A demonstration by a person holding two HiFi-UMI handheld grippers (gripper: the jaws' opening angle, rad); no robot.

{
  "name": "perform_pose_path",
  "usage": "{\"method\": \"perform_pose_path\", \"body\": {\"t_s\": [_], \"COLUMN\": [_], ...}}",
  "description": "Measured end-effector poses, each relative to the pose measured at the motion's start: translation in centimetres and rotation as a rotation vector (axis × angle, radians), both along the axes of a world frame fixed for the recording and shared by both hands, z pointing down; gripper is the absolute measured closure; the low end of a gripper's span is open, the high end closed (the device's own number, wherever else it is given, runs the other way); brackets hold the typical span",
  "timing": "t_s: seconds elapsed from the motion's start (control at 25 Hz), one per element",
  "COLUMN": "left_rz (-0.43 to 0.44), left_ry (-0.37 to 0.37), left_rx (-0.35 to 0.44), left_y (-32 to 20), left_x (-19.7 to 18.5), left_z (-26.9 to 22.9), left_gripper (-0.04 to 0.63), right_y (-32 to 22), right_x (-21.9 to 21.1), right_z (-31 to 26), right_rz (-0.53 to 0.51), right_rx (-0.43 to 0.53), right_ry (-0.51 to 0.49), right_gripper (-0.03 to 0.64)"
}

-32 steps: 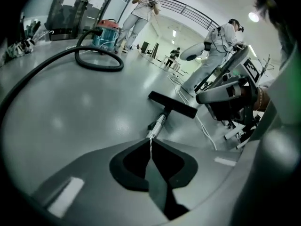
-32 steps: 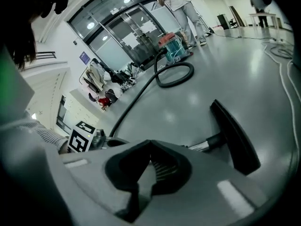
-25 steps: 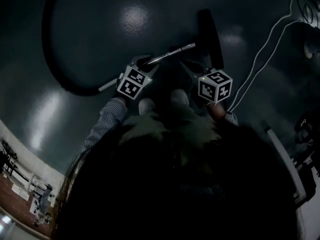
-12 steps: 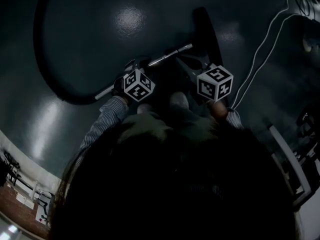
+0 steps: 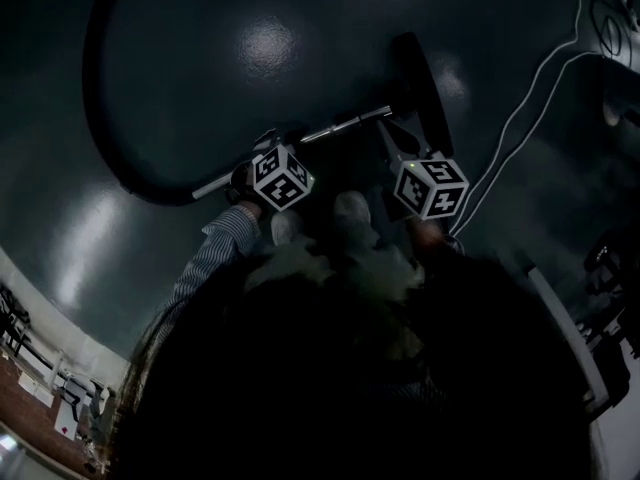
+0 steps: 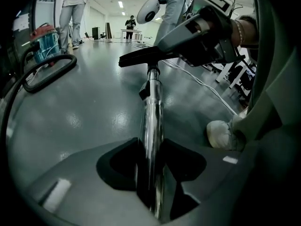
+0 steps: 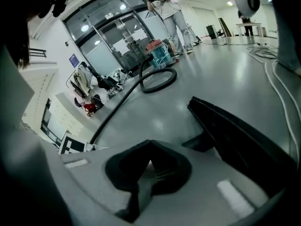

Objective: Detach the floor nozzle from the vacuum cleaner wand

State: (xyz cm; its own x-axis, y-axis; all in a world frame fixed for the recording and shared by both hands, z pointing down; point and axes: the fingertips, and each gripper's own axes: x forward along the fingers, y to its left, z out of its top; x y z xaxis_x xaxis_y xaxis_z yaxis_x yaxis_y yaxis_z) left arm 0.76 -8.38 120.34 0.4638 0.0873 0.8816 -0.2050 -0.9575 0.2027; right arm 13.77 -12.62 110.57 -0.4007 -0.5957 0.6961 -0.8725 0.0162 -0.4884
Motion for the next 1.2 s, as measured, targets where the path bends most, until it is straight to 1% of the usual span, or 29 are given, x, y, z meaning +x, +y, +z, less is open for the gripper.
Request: {"method": "perform_pose_path", "body": {"t_s": [0.08, 0.24, 0.36, 0.48, 0.68, 0.88, 0.96, 1.04, 1.2], "left_rz": [0.003, 0.002, -0.011, -0.028, -0.065, -0.079, -0.094, -0.109, -0.140], "left_ry": [0.010, 0.045, 0.085, 0.129, 0.201, 0.276, 0.300, 0.324, 0.375], "left_rx": [-0.006, 0.000, -0.007, -0.023, -0.028, -0.032, -0.032, -0.030, 0.000], "left_y": [0.2, -0.5, -0.8, -0.9, -1.8, -2.5, -2.9, -3.0, -3.7], "left_x": [0.1, 0.7, 1.6, 2.8, 4.8, 6.3, 6.6, 7.1, 7.5], "left_z": [-1.7, -6.2, -10.2, -15.1, -25.5, -37.3, -42.0, -46.3, -53.5], "left_gripper": [0.414, 0.414, 0.414, 0.414, 0.414, 0.414, 0.414, 0.414, 0.416], "right_y": [-0.4, -2.0, -3.0, -4.2, -6.4, -8.1, -8.7, -9.0, -9.5], "right_x": [0.9, 3.2, 4.4, 5.0, 5.2, 4.1, 3.3, 3.1, 3.0], "right_z": [-1.8, -7.2, -11.6, -16.9, -29.0, -43.1, -48.9, -54.1, -62.4], "right_rz": [0.038, 0.115, 0.131, 0.122, 0.063, -0.028, -0.048, -0.047, -0.034], "right_rx": [0.015, 0.081, 0.122, 0.173, 0.328, 0.477, 0.532, 0.591, 0.715], "right_ry": [0.017, 0.119, 0.202, 0.282, 0.441, 0.600, 0.626, 0.632, 0.629], "right_gripper": [0.614, 0.614, 0.614, 0.614, 0.614, 0.614, 0.615, 0.615, 0.615]}}
